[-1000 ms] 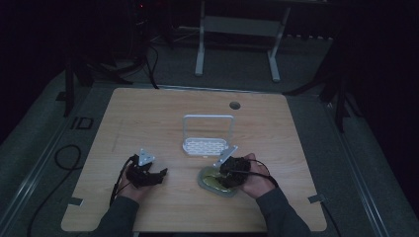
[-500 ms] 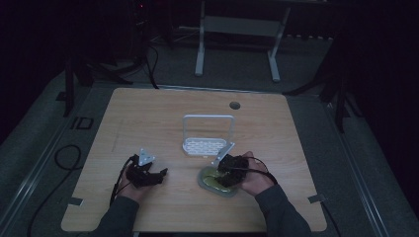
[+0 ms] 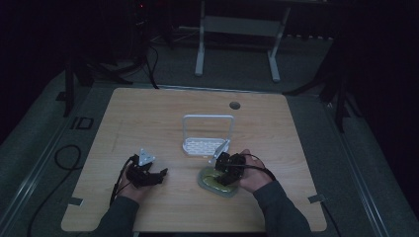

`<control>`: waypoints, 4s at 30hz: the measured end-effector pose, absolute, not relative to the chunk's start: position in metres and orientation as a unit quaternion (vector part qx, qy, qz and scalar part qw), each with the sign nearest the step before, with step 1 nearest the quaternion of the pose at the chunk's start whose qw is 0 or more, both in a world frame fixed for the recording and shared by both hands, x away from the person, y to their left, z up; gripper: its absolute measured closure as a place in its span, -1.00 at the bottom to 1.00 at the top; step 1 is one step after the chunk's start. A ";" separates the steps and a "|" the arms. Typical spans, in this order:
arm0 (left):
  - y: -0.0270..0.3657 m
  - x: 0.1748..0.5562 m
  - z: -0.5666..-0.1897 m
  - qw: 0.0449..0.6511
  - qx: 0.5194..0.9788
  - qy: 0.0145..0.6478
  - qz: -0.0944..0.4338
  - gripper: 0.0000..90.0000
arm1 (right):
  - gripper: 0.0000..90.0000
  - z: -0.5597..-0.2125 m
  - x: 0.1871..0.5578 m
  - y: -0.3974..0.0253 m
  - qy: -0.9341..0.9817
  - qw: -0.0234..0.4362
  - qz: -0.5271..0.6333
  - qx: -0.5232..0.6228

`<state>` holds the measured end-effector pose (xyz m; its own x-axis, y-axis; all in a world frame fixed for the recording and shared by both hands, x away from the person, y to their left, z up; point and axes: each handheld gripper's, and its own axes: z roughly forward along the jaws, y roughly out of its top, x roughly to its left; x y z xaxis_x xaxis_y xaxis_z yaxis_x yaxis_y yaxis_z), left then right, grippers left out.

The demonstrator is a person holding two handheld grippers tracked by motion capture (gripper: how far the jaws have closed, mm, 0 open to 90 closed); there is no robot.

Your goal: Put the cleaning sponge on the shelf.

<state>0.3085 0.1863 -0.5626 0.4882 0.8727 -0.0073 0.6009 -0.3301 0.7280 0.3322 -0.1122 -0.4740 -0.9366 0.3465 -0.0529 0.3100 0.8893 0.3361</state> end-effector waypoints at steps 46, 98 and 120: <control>0.186 0.309 -0.563 0.344 0.792 0.465 0.197 -0.42 | 0.37 -0.477 0.348 -0.095 0.985 0.018 0.082 0.152; 0.186 0.309 -0.563 0.344 0.792 0.465 0.197 -0.43 | 0.59 -0.469 0.348 -0.081 0.995 0.059 0.051 0.064; 0.186 0.309 -0.563 0.344 0.792 0.465 0.197 -0.43 | 0.59 -0.461 0.347 -0.074 0.989 0.124 0.063 0.039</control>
<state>0.3085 0.1861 -0.5626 0.4894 0.8720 -0.0081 0.6014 -0.3307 0.7273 0.3471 -0.0739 -0.4614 -0.9662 0.0937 -0.2401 0.0624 0.9889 0.1349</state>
